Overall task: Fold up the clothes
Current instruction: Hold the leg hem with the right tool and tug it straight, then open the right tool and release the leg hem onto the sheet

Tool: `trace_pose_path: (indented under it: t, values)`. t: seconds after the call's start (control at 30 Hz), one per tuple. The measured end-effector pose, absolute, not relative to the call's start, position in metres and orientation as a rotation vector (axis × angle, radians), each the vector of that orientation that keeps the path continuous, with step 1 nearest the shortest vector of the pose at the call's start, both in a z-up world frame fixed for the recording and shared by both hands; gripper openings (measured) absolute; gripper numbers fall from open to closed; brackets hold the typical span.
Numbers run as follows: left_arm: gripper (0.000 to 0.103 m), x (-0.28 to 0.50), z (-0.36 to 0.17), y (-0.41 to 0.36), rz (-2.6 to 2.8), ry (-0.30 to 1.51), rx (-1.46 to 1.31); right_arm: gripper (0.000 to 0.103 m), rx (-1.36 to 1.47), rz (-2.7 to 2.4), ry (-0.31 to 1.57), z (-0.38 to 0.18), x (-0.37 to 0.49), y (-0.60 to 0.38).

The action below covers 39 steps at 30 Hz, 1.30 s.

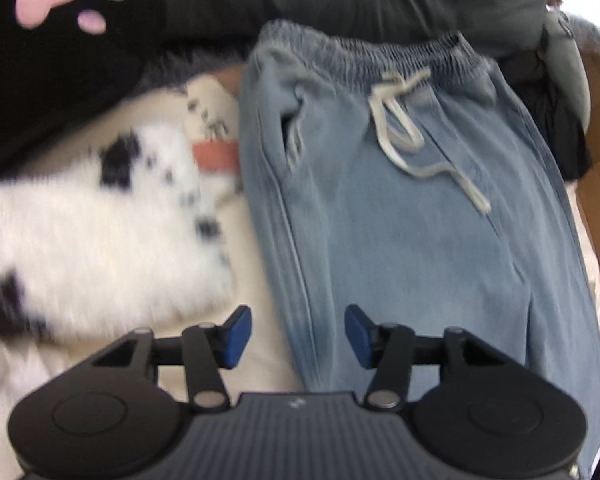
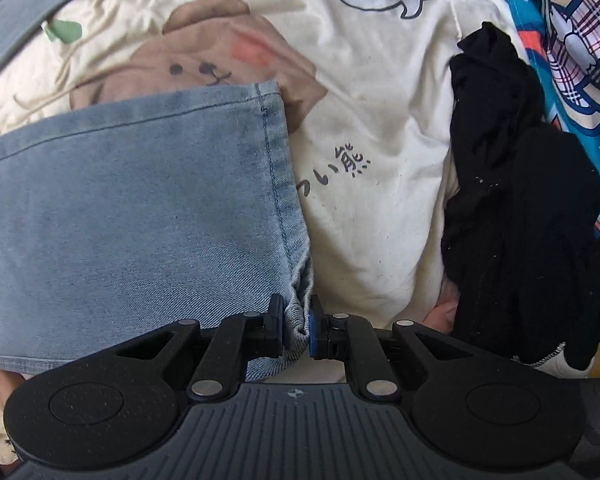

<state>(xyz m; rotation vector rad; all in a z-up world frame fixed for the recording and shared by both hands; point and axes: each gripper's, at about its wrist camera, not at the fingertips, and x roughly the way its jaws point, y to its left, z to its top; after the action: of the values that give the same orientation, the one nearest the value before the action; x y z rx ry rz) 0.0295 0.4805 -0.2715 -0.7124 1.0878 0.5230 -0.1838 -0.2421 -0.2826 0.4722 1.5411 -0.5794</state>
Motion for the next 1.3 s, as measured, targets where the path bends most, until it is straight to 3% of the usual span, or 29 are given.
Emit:
trace_pose_path:
  t: [0.2,0.23,0.33,0.53,0.63,0.77,0.93,1.0,1.07,1.3]
  values:
    - [0.052,0.052,-0.289,0.507,0.566,1.062,-0.730,0.010,0.496,-0.604,1.559,-0.296,-0.184,-0.243]
    - [0.047,0.054,-0.292,0.510,0.569,1.054,-0.750,0.010,0.497,-0.607,1.561,-0.298,-0.184,-0.242]
    - [0.017,0.056,-0.294,0.516,0.573,1.031,-0.782,0.011,0.509,-0.613,1.569,-0.303,-0.187,-0.240]
    - [0.015,0.054,-0.286,0.516,0.622,1.018,-0.743,0.013,0.529,-0.675,1.554,-0.318,-0.195,-0.240]
    - [0.018,0.058,-0.296,0.512,0.633,1.074,-0.678,0.015,0.490,-0.705,1.552,-0.326,-0.201,-0.236]
    - [0.034,0.065,-0.286,0.508,0.689,1.116,-0.621,0.017,0.501,-0.758,1.474,-0.311,-0.205,-0.241]
    - [0.038,0.066,-0.256,0.500,0.664,1.063,-0.560,0.019,0.536,-0.663,1.298,-0.290,-0.189,-0.245]
    - [0.046,0.069,-0.245,0.495,0.641,1.036,-0.560,0.025,0.546,-0.616,1.241,-0.286,-0.180,-0.246]
    - [0.061,0.075,-0.236,0.490,0.624,1.015,-0.554,0.033,0.546,-0.588,1.214,-0.288,-0.171,-0.251]
    - [0.062,0.104,-0.223,0.456,0.510,1.020,-0.476,0.039,0.571,-0.578,1.175,-0.303,-0.155,-0.267]
